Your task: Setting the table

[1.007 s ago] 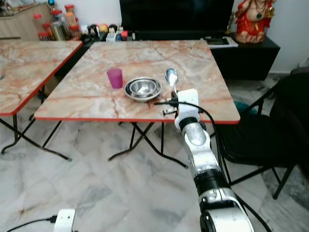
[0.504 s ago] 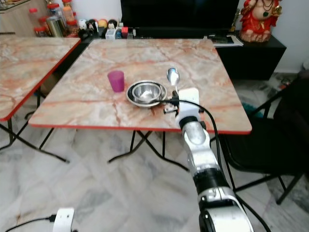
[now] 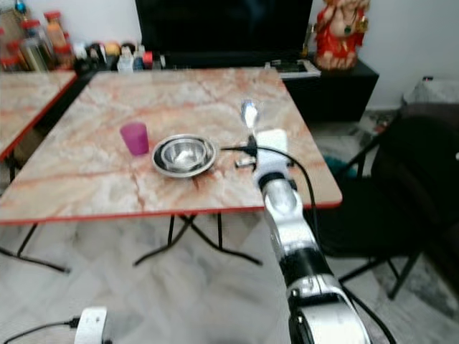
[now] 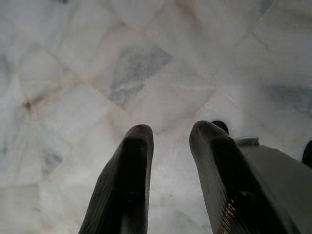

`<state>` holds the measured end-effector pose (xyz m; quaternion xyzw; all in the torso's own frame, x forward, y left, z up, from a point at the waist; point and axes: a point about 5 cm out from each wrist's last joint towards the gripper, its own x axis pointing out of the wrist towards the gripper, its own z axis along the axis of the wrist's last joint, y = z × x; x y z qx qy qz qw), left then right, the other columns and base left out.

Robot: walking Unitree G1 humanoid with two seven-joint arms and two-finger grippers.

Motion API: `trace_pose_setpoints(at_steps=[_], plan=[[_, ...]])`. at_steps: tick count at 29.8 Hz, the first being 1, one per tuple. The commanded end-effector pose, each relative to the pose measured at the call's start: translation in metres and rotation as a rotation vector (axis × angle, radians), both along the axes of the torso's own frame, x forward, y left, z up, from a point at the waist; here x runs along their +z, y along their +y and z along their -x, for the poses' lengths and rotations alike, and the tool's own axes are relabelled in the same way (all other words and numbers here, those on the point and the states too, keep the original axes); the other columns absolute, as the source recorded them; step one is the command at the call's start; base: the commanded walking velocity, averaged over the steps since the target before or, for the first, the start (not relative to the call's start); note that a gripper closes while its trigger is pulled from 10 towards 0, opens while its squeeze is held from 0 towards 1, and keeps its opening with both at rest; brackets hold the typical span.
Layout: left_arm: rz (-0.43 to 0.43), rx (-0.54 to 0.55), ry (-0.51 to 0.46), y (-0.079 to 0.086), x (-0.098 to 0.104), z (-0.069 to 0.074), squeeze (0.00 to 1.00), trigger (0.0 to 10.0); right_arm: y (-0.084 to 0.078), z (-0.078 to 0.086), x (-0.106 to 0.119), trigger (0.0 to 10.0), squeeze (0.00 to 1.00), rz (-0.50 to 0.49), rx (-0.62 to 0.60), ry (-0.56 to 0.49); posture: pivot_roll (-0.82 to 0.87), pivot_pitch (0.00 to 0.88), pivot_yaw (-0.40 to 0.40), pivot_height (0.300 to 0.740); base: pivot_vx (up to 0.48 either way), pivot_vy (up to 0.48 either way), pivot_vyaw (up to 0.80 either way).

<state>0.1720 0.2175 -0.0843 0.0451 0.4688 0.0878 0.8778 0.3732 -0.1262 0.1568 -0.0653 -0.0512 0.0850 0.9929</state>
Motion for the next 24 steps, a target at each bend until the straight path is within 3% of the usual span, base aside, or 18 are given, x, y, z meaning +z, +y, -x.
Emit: trace_pose_setpoints(at_steps=[1, 4, 24], plan=[[0.005, 0.004, 0.009, -0.0018, -0.0011, 0.0014, 0.0, 10.0, -0.0024, 0.0004, 0.0035, 10.0, 0.0, 0.024, 0.005, -0.02, -0.05, 0.0, 0.033, 0.74, 0.255, 0.0, 0.8], [0.006, 0.003, 0.01, -0.002, -0.0014, 0.0018, 0.0, 10.0, -0.0021, 0.001, 0.0024, 10.0, 0.0, 0.013, 0.003, -0.019, -0.05, 0.0, 0.032, 0.74, 0.254, 0.0, 0.8], [0.004, -0.002, 0.009, -0.0019, -0.001, 0.0011, 0.0, 10.0, -0.0021, 0.0007, 0.0004, 10.0, 0.0, -0.009, -0.013, -0.003, -0.05, 0.0, 0.035, 0.74, 0.255, 0.0, 0.0]])
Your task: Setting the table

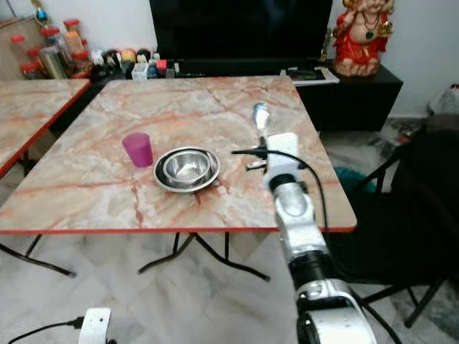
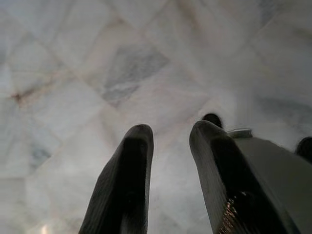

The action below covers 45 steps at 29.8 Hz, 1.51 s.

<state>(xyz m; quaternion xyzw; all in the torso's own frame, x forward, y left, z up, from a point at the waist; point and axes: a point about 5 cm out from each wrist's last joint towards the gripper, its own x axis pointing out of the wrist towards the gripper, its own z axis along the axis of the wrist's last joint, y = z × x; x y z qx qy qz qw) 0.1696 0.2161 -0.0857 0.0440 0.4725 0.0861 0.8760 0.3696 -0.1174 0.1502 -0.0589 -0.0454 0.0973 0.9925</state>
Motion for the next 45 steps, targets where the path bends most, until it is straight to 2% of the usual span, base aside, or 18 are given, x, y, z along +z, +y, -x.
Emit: trace_pose_setpoints(at_steps=[1, 10, 16, 34, 45], plan=[[0.0, -0.001, 0.001, -0.001, 0.0, -0.001, 0.0, 10.0, -0.011, -0.003, 0.007, 10.0, 0.0, 0.002, -0.041, -0.015, -0.05, 0.0, 0.035, 0.74, 0.255, 0.0, 0.0], [-0.001, -0.001, 0.004, 0.0, 0.0, 0.0, 0.0, 10.0, -0.01, -0.001, -0.008, 10.0, 0.0, -0.027, -0.122, 0.068, -0.05, 0.0, 0.036, 0.74, 0.255, 0.0, 0.0], [-0.003, -0.004, 0.006, 0.001, 0.0, 0.0, 0.0, 10.0, 0.001, 0.004, -0.021, 10.0, 0.0, -0.045, -0.149, 0.13, -0.05, 0.0, 0.039, 0.74, 0.254, 0.0, 0.0], [-0.009, -0.007, 0.014, 0.005, -0.001, 0.004, 0.0, 10.0, 0.017, 0.017, -0.059, 10.0, 0.0, -0.048, -0.226, 0.303, -0.04, 0.0, 0.049, 0.74, 0.0, 0.0, 0.0], [-0.03, -0.011, 0.026, 0.016, 0.0, 0.009, 0.0, 10.0, 0.025, 0.017, -0.069, 10.0, 0.0, -0.021, -0.224, 0.348, -0.01, 0.0, 0.063, 0.74, 0.0, 0.0, 0.0]])
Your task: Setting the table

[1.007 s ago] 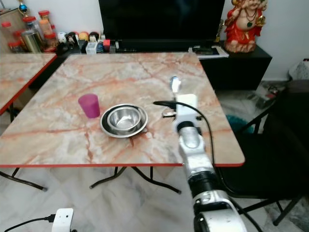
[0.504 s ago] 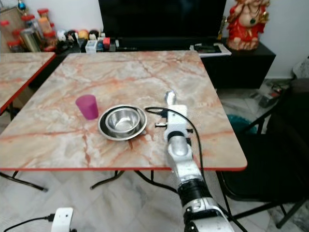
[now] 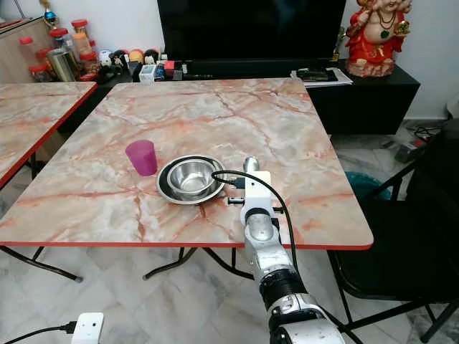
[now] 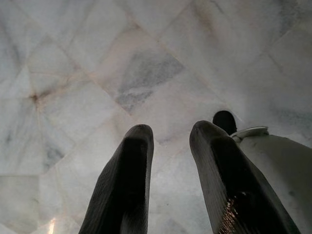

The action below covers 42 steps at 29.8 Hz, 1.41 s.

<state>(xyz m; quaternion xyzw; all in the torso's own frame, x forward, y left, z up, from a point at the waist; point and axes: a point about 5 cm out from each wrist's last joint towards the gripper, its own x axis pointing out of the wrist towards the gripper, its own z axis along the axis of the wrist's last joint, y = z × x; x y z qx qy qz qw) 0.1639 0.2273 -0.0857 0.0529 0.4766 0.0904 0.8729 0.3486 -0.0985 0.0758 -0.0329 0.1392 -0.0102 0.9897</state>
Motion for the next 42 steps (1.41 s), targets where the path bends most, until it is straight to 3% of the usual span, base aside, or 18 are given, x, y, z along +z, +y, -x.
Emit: trace_pose_setpoints(at_steps=[1, 8, 23, 34, 42], plan=[[-0.015, -0.01, 0.016, 0.007, 0.0, 0.004, 0.0, 10.0, 0.008, -0.004, 0.004, 10.0, 0.0, 0.006, 0.019, -0.005, -0.01, 0.0, 0.064, 0.74, 0.0, 0.0, 0.0], [-0.021, -0.011, 0.019, 0.009, 0.0, 0.006, 0.0, 10.0, 0.012, -0.007, 0.004, 10.0, 0.0, 0.027, 0.041, 0.009, 0.01, 0.0, 0.063, 0.74, 0.0, 0.0, 0.0], [-0.038, 0.017, 0.051, 0.02, -0.005, 0.029, 0.0, 10.0, -0.008, -0.012, 0.001, 10.0, 0.0, 0.073, -0.027, 0.037, 0.06, 0.0, 0.064, 0.74, 0.0, 0.0, 0.0], [-0.05, -0.018, 0.035, 0.021, -0.002, 0.021, 0.0, 10.0, -0.022, -0.014, 0.001, 10.0, 0.0, 0.085, -0.078, 0.043, 0.07, 0.0, 0.074, 0.74, 0.0, 0.0, 0.0], [-0.054, -0.026, 0.041, 0.021, -0.003, 0.024, 0.0, 10.0, -0.024, -0.013, -0.001, 10.0, 0.0, 0.08, -0.079, 0.064, 0.08, 0.0, 0.071, 0.74, 0.0, 0.0, 0.0]])
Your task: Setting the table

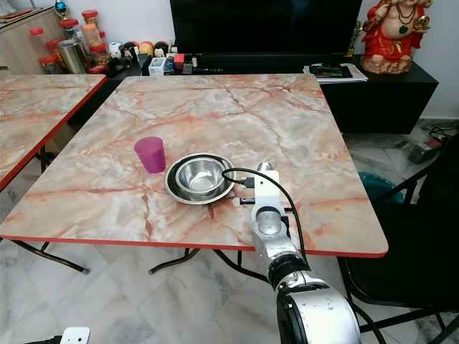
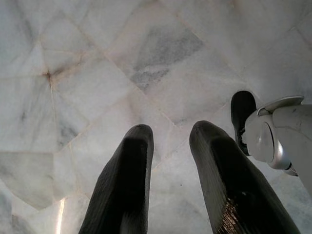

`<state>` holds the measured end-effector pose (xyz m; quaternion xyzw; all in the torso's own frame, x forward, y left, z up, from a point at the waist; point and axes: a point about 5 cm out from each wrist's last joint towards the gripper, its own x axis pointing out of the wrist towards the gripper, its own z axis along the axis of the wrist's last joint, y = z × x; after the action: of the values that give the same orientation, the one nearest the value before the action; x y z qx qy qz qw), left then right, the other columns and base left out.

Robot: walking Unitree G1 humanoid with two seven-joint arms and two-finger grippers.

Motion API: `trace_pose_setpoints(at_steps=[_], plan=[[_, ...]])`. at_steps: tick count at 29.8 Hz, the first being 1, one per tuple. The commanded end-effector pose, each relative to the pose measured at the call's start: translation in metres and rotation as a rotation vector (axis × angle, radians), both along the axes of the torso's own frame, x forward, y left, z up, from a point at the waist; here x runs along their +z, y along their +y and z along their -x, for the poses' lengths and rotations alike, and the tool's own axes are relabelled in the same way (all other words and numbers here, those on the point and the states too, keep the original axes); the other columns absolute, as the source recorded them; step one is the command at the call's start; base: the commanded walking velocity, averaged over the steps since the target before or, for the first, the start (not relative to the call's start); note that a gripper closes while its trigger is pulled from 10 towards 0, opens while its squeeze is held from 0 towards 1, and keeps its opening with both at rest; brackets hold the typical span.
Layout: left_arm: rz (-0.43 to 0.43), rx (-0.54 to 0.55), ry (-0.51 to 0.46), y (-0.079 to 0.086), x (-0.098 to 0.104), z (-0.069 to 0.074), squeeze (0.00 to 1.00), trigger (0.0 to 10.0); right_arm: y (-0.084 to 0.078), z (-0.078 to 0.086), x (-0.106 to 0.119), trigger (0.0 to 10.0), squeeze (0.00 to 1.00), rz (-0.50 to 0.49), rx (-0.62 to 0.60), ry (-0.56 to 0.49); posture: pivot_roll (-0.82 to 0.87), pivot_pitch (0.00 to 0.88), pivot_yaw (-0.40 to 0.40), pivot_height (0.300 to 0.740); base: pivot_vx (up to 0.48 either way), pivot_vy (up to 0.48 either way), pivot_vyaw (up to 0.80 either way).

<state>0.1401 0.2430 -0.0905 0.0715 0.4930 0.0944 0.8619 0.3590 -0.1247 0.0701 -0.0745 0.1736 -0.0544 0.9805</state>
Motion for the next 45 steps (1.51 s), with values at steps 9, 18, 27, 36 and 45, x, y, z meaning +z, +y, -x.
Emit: trace_pose_setpoints(at_steps=[9, 18, 27, 36, 45], plan=[[-0.022, -0.008, 0.02, 0.007, -0.001, 0.009, 0.0, 10.0, 0.004, -0.001, -0.001, 10.0, 0.0, -0.035, 0.009, 0.022, 0.09, 0.0, 0.062, 0.74, 0.0, 0.0, 0.0], [-0.021, -0.008, 0.021, 0.005, -0.002, 0.009, 0.0, 10.0, 0.006, 0.0, -0.001, 10.0, 0.87, -0.035, 0.019, 0.026, 0.09, 0.0, 0.056, 0.74, 0.0, 0.0, 0.0], [-0.023, -0.009, 0.017, 0.005, -0.001, 0.008, 0.0, 10.0, 0.006, 0.0, -0.002, 10.0, 0.98, -0.033, 0.02, 0.028, 0.1, 0.0, 0.057, 0.74, 0.0, 0.0, 0.0], [-0.023, -0.01, 0.015, 0.004, -0.001, 0.006, 0.0, 10.0, 0.005, -0.003, 0.002, 10.0, 1.0, -0.037, 0.019, 0.013, 0.09, 0.0, 0.053, 0.74, 0.0, 0.0, 0.0], [-0.015, -0.01, -0.002, 0.0, 0.001, -0.004, 0.0, 10.0, 0.007, -0.015, 0.03, 10.0, 0.0, -0.057, 0.017, -0.146, 0.08, 0.0, 0.052, 0.74, 0.0, 0.0, 0.0]])
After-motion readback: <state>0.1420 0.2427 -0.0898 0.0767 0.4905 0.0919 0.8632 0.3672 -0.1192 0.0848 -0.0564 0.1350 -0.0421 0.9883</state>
